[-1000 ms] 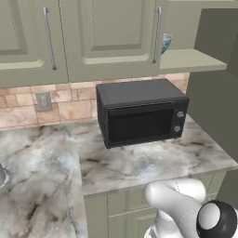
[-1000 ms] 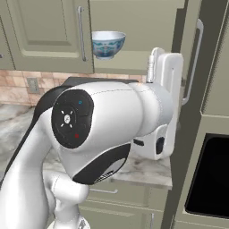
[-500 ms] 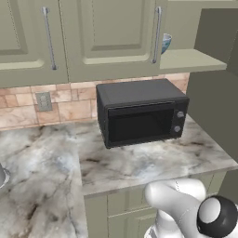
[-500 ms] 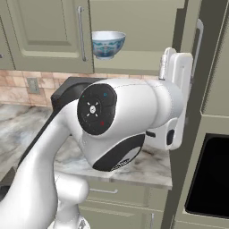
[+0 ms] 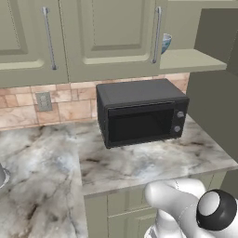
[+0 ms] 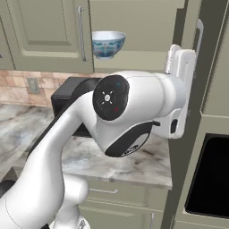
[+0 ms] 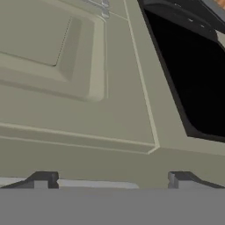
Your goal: Pick the mug and place it in the sink. Pick the bowl and place it in the open cabinet and then close the cabinet.
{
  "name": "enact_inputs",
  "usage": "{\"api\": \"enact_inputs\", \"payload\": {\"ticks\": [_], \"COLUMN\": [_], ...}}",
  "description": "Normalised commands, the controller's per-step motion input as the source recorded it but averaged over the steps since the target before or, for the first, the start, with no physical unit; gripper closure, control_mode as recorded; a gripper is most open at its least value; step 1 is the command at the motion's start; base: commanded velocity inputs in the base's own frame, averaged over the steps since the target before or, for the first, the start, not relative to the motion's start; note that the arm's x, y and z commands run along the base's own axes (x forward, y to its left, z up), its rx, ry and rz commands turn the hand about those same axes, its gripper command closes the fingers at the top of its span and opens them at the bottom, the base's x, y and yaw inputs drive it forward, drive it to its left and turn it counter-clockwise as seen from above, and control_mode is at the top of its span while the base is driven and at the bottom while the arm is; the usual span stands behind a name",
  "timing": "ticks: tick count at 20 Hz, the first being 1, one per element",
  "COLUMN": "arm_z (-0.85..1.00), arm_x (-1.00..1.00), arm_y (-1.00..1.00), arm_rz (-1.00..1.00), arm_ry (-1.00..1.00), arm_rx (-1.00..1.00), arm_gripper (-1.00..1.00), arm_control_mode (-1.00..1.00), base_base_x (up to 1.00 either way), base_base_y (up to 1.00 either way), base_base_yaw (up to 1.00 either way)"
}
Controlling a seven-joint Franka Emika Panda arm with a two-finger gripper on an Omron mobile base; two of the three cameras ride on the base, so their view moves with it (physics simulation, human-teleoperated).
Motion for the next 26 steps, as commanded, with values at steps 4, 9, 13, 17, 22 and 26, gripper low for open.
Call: {"api": "enact_inputs", "payload": {"ticks": [4,9,13,17,22,26], "arm_z": [0.0,0.0,0.0,-0.02,-0.15,-0.23], "arm_x": [0.0,0.26,0.35,0.3,0.31,0.61], "arm_y": [-0.02,-0.03,-0.35,-0.47,-0.34,-0.04], "arm_rz": [-0.03,-0.01,0.0,0.0,0.0,0.0], "arm_ry": [-0.05,-0.02,0.0,0.0,0.0,0.0], "arm_rx": [0.0,0.0,0.02,0.04,0.04,0.05], "arm_gripper": [-1.0,-1.0,-1.0,-1.0,-1.0,-1.0], "arm_control_mode": [-1.0,-1.0,-1.0,-1.0,-1.0,-1.0], "base_base_x": [0.0,0.0,0.0,0.0,0.0,0.0], "base_base_y": [0.0,0.0,0.0,0.0,0.0,0.0], "base_base_yaw": [0.0,0.0,0.0,0.0,0.0,0.0]}}
